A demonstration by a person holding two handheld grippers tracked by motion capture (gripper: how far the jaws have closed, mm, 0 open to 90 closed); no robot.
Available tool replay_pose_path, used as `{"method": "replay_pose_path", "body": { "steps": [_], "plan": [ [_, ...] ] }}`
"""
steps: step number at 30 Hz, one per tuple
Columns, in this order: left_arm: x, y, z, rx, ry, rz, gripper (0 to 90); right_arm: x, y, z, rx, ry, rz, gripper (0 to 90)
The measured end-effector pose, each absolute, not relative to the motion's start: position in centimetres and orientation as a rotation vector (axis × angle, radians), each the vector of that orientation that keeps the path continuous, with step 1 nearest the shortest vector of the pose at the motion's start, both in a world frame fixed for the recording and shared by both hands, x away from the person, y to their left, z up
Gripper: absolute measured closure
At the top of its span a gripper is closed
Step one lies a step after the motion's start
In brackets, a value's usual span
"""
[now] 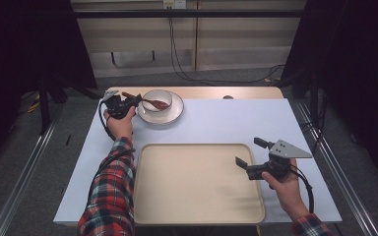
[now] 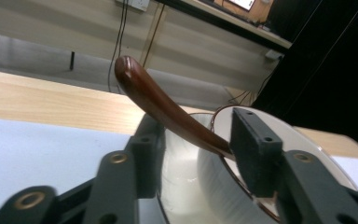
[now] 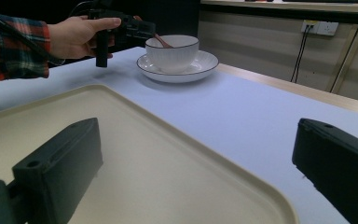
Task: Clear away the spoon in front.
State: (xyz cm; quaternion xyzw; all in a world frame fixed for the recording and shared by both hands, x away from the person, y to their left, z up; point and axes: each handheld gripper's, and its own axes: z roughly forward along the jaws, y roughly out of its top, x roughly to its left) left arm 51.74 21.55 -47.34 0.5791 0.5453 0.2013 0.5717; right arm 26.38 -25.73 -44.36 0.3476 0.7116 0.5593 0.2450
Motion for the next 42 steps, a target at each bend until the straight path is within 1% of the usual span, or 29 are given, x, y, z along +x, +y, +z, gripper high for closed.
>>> {"method": "replay_pose_path", "body": {
  "steps": [1,2,4,7,8,9,12,14,15,19,26,27,33,34,35,36,42],
  "plan": [
    [51.7,21.5,-47.4,1.337,1.286,0.466,57.4,26.4,-25.8,-44.4,0.946,1.942,1.526,1.1],
    [51.7,21.6,-47.3,1.356,1.277,0.463,59.5,26.4,-25.8,-44.3,0.947,1.942,1.525,1.1],
    [51.7,21.6,-47.2,1.352,1.276,0.478,60.7,26.4,-25.8,-44.3,0.948,1.942,1.525,1.1],
    [51.6,21.6,-47.0,1.327,1.272,0.463,63.1,26.4,-25.8,-44.3,0.946,1.943,1.525,1.1],
    [51.5,21.7,-47.0,1.342,1.267,0.468,64.1,26.4,-25.8,-44.3,0.945,1.943,1.526,1.1],
    [51.5,21.6,-46.8,1.314,1.275,0.472,65.1,26.4,-25.7,-44.4,0.944,1.944,1.526,1.1],
    [51.4,21.6,-46.3,1.331,1.244,0.479,69.7,26.4,-25.7,-44.4,0.94,1.938,1.521,1.1],
    [51.4,21.5,-46.1,1.326,1.236,0.478,70.5,26.4,-25.7,-44.4,0.946,1.932,1.523,1.1],
    [51.3,21.5,-45.9,1.333,1.221,0.468,72.4,26.4,-25.7,-44.4,0.944,1.931,1.523,1.1],
    [51.3,21.0,-45.1,1.296,1.211,0.471,76.4,26.4,-25.7,-44.3,0.94,1.943,1.526,1.1],
    [51.3,20.4,-44.3,1.29,1.175,0.456,81.0,26.3,-25.7,-44.3,0.941,1.938,1.523,1.1],
    [51.3,20.3,-44.2,1.283,1.167,0.454,83.0,26.3,-25.7,-44.3,0.943,1.925,1.523,1.1],
    [51.3,20.0,-43.0,1.274,1.137,0.462,83.9,26.3,-25.8,-44.3,0.933,1.94,1.53,1.1],
    [51.2,20.1,-42.8,1.291,1.121,0.453,83.9,26.3,-25.8,-44.2,0.932,1.942,1.531,1.1],
    [51.2,20.0,-42.6,1.267,1.128,0.452,84.0,26.3,-25.7,-44.2,0.934,1.94,1.531,1.0],
    [51.1,20.2,-42.4,1.288,1.113,0.449,84.0,26.3,-25.7,-44.2,0.935,1.937,1.532,1.0],
    [50.7,20.3,-40.8,1.259,1.097,0.434,84.0,26.3,-25.7,-44.2,0.934,1.938,1.528,1.0]
  ]
}}
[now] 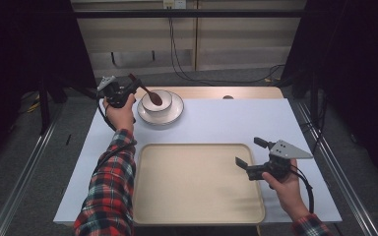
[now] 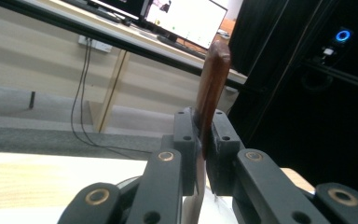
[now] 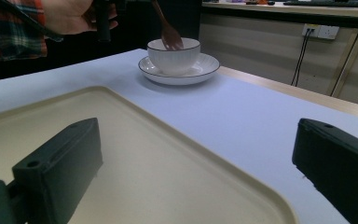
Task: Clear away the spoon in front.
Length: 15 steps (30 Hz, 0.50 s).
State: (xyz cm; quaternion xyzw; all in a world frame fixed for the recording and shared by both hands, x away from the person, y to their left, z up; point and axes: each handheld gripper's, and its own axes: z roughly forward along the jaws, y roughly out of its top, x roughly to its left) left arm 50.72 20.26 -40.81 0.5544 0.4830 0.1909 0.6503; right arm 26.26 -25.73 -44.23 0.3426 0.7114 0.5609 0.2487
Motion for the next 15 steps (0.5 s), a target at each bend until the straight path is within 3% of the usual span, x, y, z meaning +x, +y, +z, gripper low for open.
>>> {"method": "replay_pose_path", "body": {
  "steps": [15],
  "plan": [
    [48.6,21.1,-37.3,1.323,1.024,0.367,84.1,26.3,-25.6,-44.3,0.923,1.94,1.537,1.0]
  ]
}}
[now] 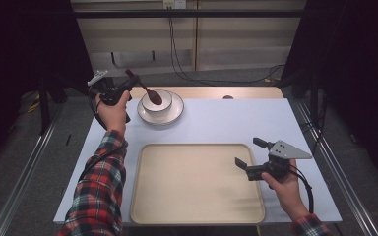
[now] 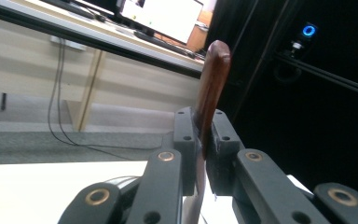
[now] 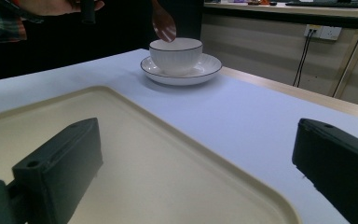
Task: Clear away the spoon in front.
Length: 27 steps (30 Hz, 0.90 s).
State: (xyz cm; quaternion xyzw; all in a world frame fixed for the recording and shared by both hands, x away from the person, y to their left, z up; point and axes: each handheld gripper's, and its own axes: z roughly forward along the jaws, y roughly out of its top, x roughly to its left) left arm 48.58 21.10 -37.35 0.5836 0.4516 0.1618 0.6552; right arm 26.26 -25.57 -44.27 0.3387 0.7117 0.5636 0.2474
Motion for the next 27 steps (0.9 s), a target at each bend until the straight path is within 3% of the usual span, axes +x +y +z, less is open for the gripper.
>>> {"method": "replay_pose_path", "body": {
  "steps": [27],
  "plan": [
    [44.2,20.9,-36.1,1.465,0.9,0.181,84.2,26.3,-25.4,-44.4,0.923,1.956,1.527,0.3]
  ]
}}
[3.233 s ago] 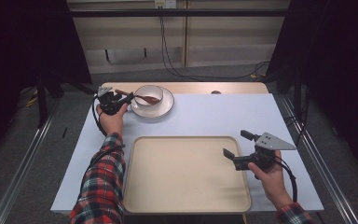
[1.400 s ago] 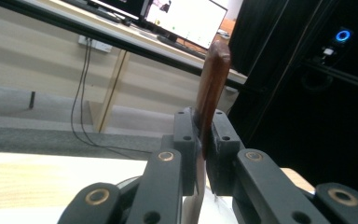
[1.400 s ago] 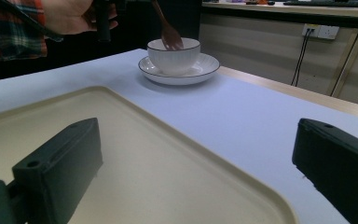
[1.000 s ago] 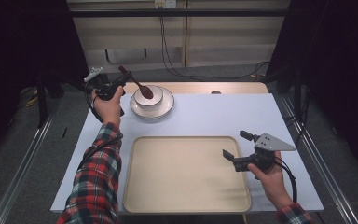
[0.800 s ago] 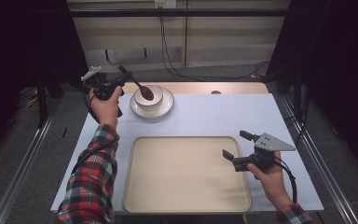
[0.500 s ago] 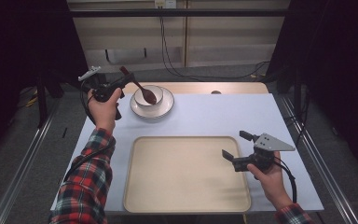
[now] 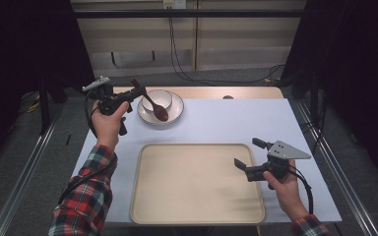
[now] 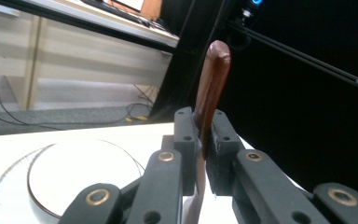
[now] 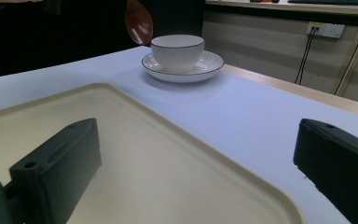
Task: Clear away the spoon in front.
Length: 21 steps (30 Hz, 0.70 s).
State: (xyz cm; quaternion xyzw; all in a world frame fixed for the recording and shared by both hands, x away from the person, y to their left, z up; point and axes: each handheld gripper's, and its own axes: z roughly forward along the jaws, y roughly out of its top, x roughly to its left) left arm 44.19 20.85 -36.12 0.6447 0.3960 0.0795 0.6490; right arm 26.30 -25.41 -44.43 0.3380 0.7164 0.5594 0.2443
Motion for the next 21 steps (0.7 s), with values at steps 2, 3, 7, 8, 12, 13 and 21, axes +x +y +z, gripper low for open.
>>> {"method": "replay_pose_path", "body": {
  "steps": [2,3,7,8,12,13,21],
  "plan": [
    [43.9,20.8,-36.1,1.475,0.893,0.168,84.2,26.3,-25.4,-44.4,0.922,1.951,1.52,0.3],
    [43.5,20.6,-36.1,1.485,0.888,0.162,84.2,26.3,-25.4,-44.4,0.924,1.953,1.521,0.3],
    [43.1,20.5,-36.2,1.504,0.868,0.144,84.2,26.3,-25.4,-44.4,0.911,1.961,1.525,0.1],
    [42.9,20.4,-36.2,1.504,0.872,0.143,84.2,26.3,-25.4,-44.4,0.911,1.961,1.525,0.1],
    [42.4,20.0,-36.4,1.537,0.843,0.117,84.2,26.2,-25.4,-44.4,0.916,1.964,1.527,0.1],
    [42.2,19.9,-36.5,1.554,0.838,0.118,84.1,26.2,-25.4,-44.4,0.914,1.965,1.526,0.1],
    [41.1,19.3,-37.1,1.597,0.8,0.061,84.2,26.2,-25.4,-44.4,0.91,1.964,1.527,0.1]
  ]
}}
